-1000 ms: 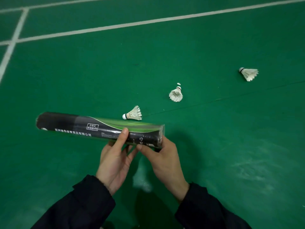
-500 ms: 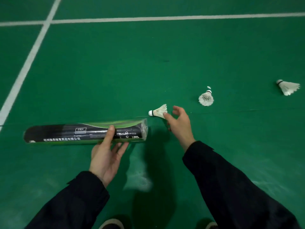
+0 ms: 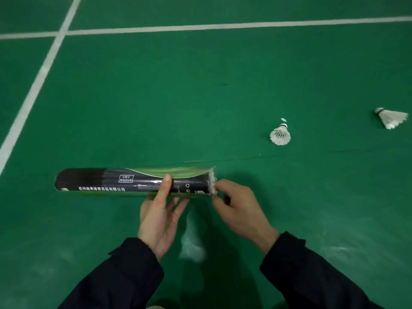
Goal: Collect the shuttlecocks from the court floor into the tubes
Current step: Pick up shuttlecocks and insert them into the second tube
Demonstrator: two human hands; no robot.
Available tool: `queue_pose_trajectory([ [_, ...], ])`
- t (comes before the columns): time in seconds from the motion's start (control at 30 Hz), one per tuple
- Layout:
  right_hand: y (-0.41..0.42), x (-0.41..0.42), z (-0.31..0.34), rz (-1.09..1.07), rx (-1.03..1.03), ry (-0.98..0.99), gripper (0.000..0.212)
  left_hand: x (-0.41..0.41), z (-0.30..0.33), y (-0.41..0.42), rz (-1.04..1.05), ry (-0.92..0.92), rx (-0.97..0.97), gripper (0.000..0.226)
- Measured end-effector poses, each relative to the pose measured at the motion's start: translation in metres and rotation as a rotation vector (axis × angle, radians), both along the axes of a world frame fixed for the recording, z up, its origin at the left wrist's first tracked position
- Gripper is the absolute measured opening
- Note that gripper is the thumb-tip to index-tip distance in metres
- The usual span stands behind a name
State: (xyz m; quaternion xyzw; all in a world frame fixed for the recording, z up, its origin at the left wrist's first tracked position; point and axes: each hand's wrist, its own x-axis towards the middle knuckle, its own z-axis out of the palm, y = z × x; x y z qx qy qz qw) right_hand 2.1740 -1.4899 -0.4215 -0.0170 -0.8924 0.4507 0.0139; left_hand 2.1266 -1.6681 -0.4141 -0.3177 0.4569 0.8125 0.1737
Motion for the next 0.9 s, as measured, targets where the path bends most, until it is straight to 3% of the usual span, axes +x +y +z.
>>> queue_pose_trajectory([
  [0.1,0.002,0.001,0.008,0.109,-0.397,-0.362,0.040,0.006,0.000,0.012,-0.093,0.066,-0.003,0.068],
  [0.2,0.008,0.001,0.012,0.158,-0.628,-0.595,0.045,0.009,0.001,0.020,-0.192,0.125,0.000,0.068],
  [0.27,0.014,-0.002,0.012,0.144,-0.685,-0.577,0.042,0.010,-0.004,0.025,-0.235,0.135,0.009,0.061],
  [0.37,0.027,-0.002,0.017,0.108,-0.680,-0.385,0.026,0.003,-0.008,0.032,-0.218,0.105,0.031,0.056],
  [0.43,0.045,-0.011,0.018,-0.085,-0.690,-0.274,0.032,-0.005,-0.011,0.029,-0.167,0.050,0.060,0.060],
  [0.5,0.076,-0.031,0.005,-0.390,-0.555,-0.128,0.035,-0.007,-0.013,0.024,-0.162,0.003,0.068,0.063],
  [0.57,0.118,-0.061,-0.015,-0.580,-0.119,-0.030,0.021,-0.001,-0.012,0.021,-0.203,-0.027,0.061,0.058],
  [0.63,0.160,-0.089,-0.038,-0.506,0.269,-0.129,0.037,0.007,-0.008,0.022,-0.238,-0.037,0.056,0.053],
  [0.7,0.192,-0.106,-0.064,-0.401,0.439,-0.239,0.047,0.015,-0.006,0.023,-0.260,-0.038,0.053,0.052],
  [0.8,0.211,-0.108,-0.080,-0.400,0.467,-0.237,0.036,0.020,-0.001,0.023,-0.247,-0.050,0.061,0.053],
  [0.83,0.210,-0.105,-0.076,-0.468,0.414,-0.183,0.031,0.019,0.000,0.022,-0.236,-0.049,0.058,0.053],
  [0.9,0.193,-0.092,-0.057,-0.620,0.121,-0.075,0.023,0.016,0.003,0.021,-0.217,-0.047,0.038,0.053],
])
